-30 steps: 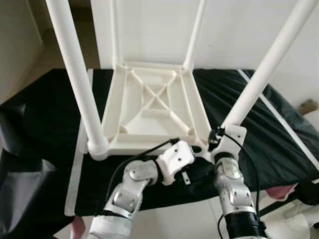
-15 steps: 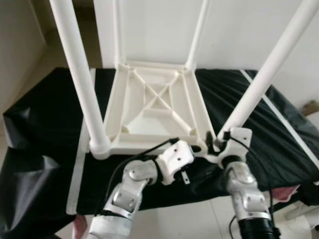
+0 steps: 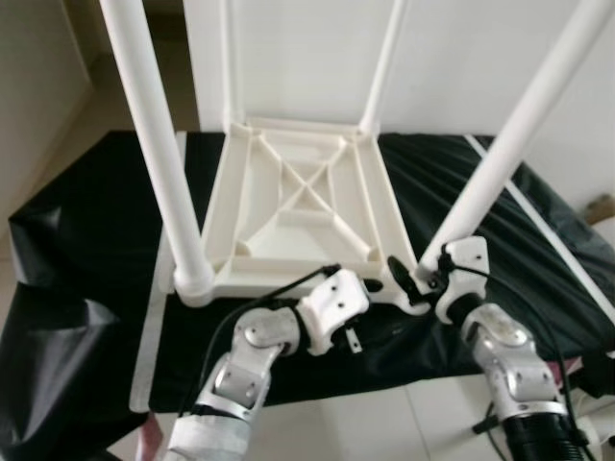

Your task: Building children table

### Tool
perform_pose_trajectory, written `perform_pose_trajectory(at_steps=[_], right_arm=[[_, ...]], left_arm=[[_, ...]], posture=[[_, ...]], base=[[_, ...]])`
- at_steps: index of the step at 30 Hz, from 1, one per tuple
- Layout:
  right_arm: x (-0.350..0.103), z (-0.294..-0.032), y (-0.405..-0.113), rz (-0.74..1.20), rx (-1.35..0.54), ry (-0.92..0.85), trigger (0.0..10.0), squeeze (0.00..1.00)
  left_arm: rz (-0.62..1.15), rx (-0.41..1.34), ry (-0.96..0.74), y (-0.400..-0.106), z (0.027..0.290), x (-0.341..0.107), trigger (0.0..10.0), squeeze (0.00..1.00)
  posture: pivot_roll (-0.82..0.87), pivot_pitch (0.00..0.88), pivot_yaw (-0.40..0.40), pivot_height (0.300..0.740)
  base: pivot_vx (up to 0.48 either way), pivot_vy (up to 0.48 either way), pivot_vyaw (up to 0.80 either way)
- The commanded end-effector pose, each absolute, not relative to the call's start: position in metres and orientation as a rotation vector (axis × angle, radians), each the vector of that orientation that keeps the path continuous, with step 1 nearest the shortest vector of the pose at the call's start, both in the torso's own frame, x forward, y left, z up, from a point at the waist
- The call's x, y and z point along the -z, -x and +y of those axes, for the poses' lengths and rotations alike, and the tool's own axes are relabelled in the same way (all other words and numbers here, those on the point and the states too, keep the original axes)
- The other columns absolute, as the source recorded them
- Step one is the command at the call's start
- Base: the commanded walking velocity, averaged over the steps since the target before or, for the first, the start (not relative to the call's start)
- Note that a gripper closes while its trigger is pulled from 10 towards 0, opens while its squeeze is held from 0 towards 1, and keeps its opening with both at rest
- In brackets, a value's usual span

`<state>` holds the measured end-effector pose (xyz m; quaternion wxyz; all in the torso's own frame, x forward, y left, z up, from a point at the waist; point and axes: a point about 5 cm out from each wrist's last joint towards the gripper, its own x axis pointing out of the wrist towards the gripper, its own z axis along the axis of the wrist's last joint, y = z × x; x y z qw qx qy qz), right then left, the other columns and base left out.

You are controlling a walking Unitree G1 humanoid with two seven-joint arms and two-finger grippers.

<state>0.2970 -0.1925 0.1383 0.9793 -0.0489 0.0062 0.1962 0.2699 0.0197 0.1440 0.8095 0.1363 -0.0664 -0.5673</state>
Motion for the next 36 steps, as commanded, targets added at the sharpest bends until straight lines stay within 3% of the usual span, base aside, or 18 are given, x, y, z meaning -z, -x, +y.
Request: perform_pose_trajectory(at_steps=[1,11,21,22,23,24,25,36], right_arm=[[-0.135,-0.191,-0.295,0.024,-0.436,0.099,10.0,0.00],[-0.134,-0.200,-0.301,0.045,-0.475,0.131,10.0,0.00],[-0.125,-0.193,-0.309,0.072,-0.542,0.159,10.0,0.00],[-0.121,-0.191,-0.310,0.080,-0.551,0.163,5.7,0.00],[-0.121,-0.191,-0.310,0.080,-0.551,0.163,5.7,0.00],[-0.118,-0.190,-0.311,0.084,-0.557,0.166,3.8,0.00],[-0.117,-0.189,-0.312,0.084,-0.563,0.169,0.2,0.00],[-0.115,-0.192,-0.314,0.067,-0.540,0.155,0.0,0.00]], left_arm=[[-0.172,1.062,-0.284,-0.277,0.021,-0.150,10.0,0.00],[-0.175,1.073,-0.285,-0.277,0.021,-0.151,10.0,0.00],[-0.179,1.088,-0.290,-0.277,0.020,-0.153,10.0,0.00],[-0.179,1.089,-0.290,-0.277,0.020,-0.153,10.0,0.00],[-0.179,1.089,-0.290,-0.277,0.020,-0.153,10.0,0.00],[-0.180,1.090,-0.290,-0.277,0.020,-0.153,10.0,0.00],[-0.180,1.090,-0.290,-0.276,0.020,-0.153,10.0,0.00],[-0.179,1.084,-0.290,-0.276,0.021,-0.153,10.0,0.00]], posture=[[0.08,0.000,-0.072,0.740],[0.08,0.000,-0.061,0.740],[0.08,0.000,-0.050,0.740],[0.08,0.000,-0.050,0.740],[0.08,0.000,-0.050,0.740],[0.08,0.000,-0.050,0.740],[0.08,0.000,-0.050,0.740],[0.08,0.000,-0.053,0.740]], base=[[0.000,0.000,0.00],[0.000,0.000,0.00],[0.000,0.000,0.00],[0.000,0.000,0.00],[0.000,0.000,0.00],[0.000,0.000,0.00],[0.000,0.000,0.00],[0.000,0.000,0.00]])
